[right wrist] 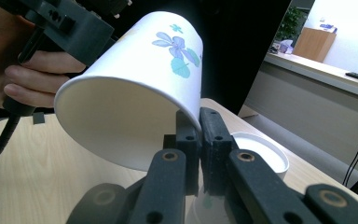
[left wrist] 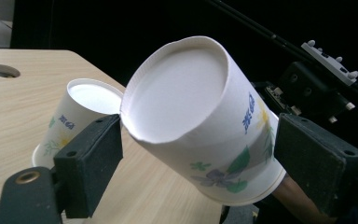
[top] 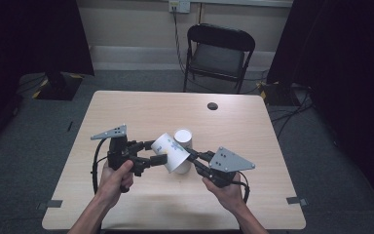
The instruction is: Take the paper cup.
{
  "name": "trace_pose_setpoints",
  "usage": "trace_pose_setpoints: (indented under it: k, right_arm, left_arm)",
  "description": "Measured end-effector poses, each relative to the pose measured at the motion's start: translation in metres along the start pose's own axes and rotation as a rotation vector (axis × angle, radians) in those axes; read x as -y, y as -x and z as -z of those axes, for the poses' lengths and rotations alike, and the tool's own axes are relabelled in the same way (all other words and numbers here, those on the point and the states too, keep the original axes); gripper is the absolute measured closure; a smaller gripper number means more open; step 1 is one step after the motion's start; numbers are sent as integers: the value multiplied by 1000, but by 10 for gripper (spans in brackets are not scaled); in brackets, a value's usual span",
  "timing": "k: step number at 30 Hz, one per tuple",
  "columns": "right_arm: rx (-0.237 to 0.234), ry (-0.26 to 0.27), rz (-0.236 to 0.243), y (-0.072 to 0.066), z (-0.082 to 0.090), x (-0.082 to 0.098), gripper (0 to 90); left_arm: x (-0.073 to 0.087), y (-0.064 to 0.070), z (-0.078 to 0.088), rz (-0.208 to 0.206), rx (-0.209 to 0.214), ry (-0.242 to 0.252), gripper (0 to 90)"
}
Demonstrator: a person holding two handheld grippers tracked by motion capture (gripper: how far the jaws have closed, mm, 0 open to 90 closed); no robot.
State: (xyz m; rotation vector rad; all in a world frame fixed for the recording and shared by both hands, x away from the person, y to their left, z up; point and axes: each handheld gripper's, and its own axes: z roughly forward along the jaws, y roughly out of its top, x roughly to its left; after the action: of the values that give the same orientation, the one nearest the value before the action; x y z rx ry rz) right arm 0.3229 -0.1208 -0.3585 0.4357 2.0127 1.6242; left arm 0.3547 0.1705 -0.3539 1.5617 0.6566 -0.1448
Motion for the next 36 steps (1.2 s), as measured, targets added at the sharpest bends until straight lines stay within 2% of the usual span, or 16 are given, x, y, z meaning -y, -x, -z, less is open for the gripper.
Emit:
trace_pose_setpoints:
  k: [10, 12, 13, 16, 18, 20, 21, 22, 25, 27, 29, 30, 32, 35, 36]
  right_arm:
    - [-9, -15, -44, 6, 4, 0, 877]
    - [-10, -20, -54, 7, 5, 0, 877]
    - [-12, -29, -63, 9, 6, 0, 877]
    - [-13, -35, -76, 10, 6, 0, 877]
    - [-17, -48, -85, 11, 6, 0, 877]
    - [-18, -79, -106, 13, 6, 1, 877]
    - [-18, -79, -106, 13, 6, 1, 877]
    - [-20, -101, -119, 15, 5, 2, 878]
    - [-25, -141, -142, 18, 4, 4, 878]
    - [-31, -168, -153, 19, 3, 6, 878]
    - [-32, -180, -158, 19, 2, 7, 878]
    - [-39, -208, -163, 19, 0, 7, 879]
    - [-44, -217, -161, 19, -1, 8, 879]
    - [-67, -278, -170, 19, -5, 9, 879]
    - [-70, -291, -167, 19, -6, 9, 878]
  left_arm:
    - [2, 4, 7, -89, -48, -22, 157]
    - [3, 5, 8, -119, -67, -46, 159]
    - [5, 7, 10, -164, -98, -58, 159]
    - [6, 8, 11, -188, -109, -68, 159]
    - [7, 10, 12, -221, -132, -78, 160]
    - [8, 11, 13, -251, -148, -83, 162]
    - [8, 11, 13, -251, -148, -83, 168]
    - [9, 13, 14, -292, -182, -90, 170]
    - [10, 15, 14, -351, -222, -102, 171]
    - [11, 16, 13, -392, -227, -118, 179]
    - [12, 17, 12, -405, -235, -130, 179]
    - [13, 18, 10, -438, -236, -162, 179]
    - [14, 18, 8, -449, -240, -173, 179]
    - [18, 22, 2, -505, -253, -220, 178]
    - [18, 22, 2, -505, -253, -220, 178]
